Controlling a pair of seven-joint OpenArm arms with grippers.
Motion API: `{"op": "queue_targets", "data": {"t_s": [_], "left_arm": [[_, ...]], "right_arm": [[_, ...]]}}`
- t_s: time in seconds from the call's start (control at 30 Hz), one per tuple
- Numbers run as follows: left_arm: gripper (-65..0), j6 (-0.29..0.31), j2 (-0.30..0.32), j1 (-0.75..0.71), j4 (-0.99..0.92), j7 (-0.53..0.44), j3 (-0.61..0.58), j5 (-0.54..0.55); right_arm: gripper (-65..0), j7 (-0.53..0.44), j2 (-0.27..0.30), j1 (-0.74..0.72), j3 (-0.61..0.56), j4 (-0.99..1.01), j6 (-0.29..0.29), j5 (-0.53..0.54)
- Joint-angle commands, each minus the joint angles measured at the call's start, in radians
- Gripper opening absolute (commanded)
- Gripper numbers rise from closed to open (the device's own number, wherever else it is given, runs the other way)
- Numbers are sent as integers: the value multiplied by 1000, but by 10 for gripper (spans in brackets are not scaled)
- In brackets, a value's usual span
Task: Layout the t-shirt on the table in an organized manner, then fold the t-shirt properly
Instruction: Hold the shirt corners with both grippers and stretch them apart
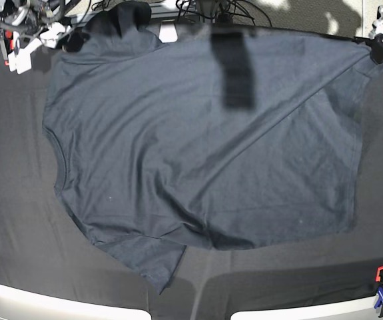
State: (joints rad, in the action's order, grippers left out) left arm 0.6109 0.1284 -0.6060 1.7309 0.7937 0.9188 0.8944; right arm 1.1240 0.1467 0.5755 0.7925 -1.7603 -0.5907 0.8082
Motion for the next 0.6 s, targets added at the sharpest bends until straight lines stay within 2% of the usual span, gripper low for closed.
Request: {"op": "queue_targets", "data": {"t_s": [0.0, 0.13, 0.3, 0.37, 0.47, 0.57], "left_arm": [[-650, 12, 20, -6, 19, -11, 11, 24], [-650, 12, 34, -6, 19, -8, 11, 24], [-650, 12, 39, -6, 19, -8, 11, 24], [-650, 12, 39, -6, 19, -8, 11, 24], [-650, 12, 39, -6, 19, -8, 11, 24], [-650, 11, 39, -6, 19, -8, 11, 24]], "right_arm": [[-368, 1, 11, -6, 5, -12, -2, 16], [-368, 3, 6, -25, 5, -12, -2, 14], [-378, 4, -42, -33, 2, -12, -14, 6], [-395, 4, -63, -32, -13, -12, -41, 5], [-424, 3, -77, -32, -61, -12, -45, -31], [-514, 0, -77, -32, -108, -12, -45, -50]]}}
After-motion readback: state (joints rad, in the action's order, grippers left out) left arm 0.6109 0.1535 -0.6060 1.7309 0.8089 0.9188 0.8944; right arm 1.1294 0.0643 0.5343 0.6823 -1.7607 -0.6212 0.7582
